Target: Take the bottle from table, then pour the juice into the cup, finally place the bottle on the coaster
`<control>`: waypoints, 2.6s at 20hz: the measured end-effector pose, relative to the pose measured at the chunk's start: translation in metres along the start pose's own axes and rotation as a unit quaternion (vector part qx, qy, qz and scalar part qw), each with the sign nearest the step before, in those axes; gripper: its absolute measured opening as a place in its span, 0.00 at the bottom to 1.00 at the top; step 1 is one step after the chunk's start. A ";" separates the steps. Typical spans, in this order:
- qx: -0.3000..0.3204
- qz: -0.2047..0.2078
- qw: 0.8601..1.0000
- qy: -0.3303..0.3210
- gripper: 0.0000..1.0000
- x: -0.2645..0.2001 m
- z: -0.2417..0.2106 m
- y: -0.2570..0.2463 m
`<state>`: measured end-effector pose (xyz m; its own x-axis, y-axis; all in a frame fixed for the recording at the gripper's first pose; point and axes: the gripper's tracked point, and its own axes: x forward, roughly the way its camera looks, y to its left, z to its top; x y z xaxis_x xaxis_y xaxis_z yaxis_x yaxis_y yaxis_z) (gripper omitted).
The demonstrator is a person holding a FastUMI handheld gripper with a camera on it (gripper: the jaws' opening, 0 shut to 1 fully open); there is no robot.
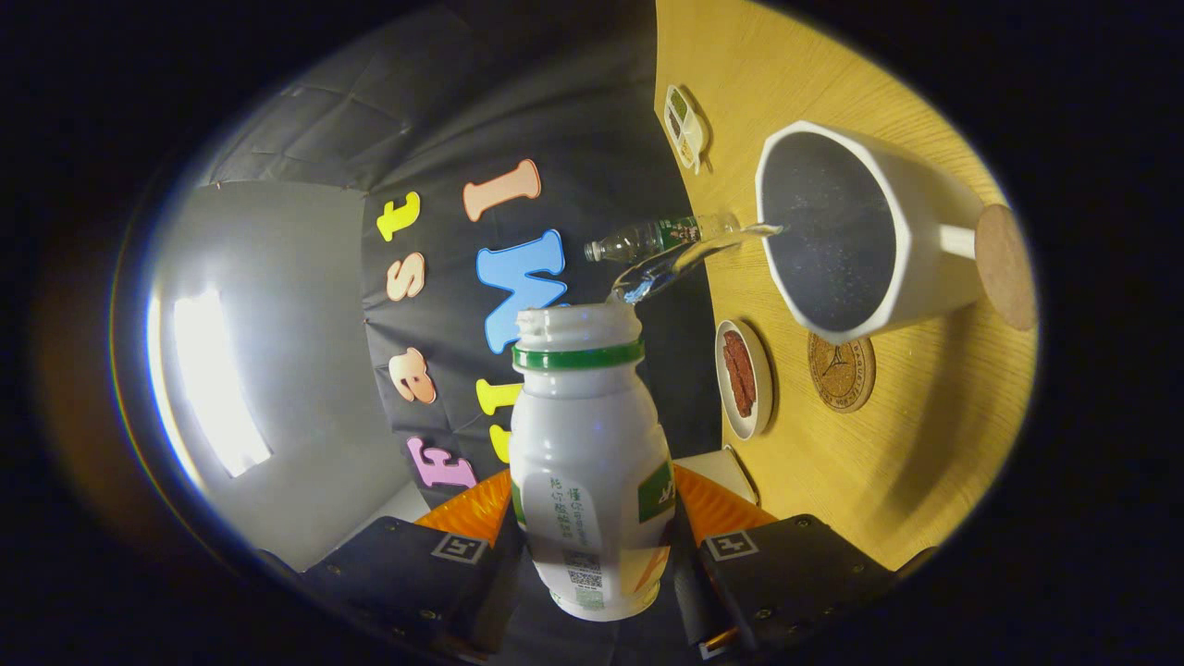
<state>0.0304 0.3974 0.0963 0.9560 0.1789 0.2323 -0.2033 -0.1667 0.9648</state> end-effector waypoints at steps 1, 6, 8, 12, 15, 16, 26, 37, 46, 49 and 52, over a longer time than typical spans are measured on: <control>0.002 0.001 1.000 0.000 0.70 0.000 -0.001 0.000; 0.007 0.005 1.000 0.002 0.70 0.002 -0.004 0.001; 0.009 0.006 1.000 0.003 0.70 0.002 -0.005 0.002; 0.018 0.008 1.000 0.002 0.70 0.003 -0.006 0.002; 0.019 0.008 1.000 0.004 0.70 0.003 -0.008 0.002; 0.020 0.008 1.000 0.004 0.70 0.004 -0.008 0.002; 0.030 0.014 0.999 0.005 0.70 0.005 -0.011 0.005; 0.048 0.019 0.999 0.002 0.70 0.006 -0.013 0.006; 0.061 0.020 0.998 -0.003 0.70 0.005 -0.013 0.008; 0.067 0.020 0.998 -0.005 0.70 0.004 -0.013 0.008; 0.073 0.018 0.997 -0.006 0.70 0.003 -0.013 0.009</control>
<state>0.0281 0.4094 0.1075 0.9510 0.1589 0.2652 -0.2065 -0.3120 0.9274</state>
